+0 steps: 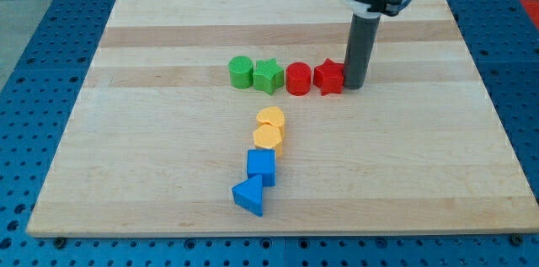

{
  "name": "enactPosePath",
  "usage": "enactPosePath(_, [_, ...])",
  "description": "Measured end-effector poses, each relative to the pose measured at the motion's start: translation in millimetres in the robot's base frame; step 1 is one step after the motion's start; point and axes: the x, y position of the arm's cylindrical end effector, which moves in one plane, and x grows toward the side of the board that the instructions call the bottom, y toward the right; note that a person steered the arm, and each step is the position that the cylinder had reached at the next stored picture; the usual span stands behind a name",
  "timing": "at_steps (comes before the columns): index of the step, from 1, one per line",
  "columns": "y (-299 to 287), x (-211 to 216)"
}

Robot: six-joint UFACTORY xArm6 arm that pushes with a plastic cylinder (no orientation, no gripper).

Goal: Move your arm to the bottom of the green circle

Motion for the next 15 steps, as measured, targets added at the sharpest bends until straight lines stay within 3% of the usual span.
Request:
enactPosePath(2, [7, 2])
enactPosePath(4, [52, 16])
enactPosePath(6, [10, 43])
enactPosePath(9, [-51, 42])
enactPosePath(15, [-72, 22])
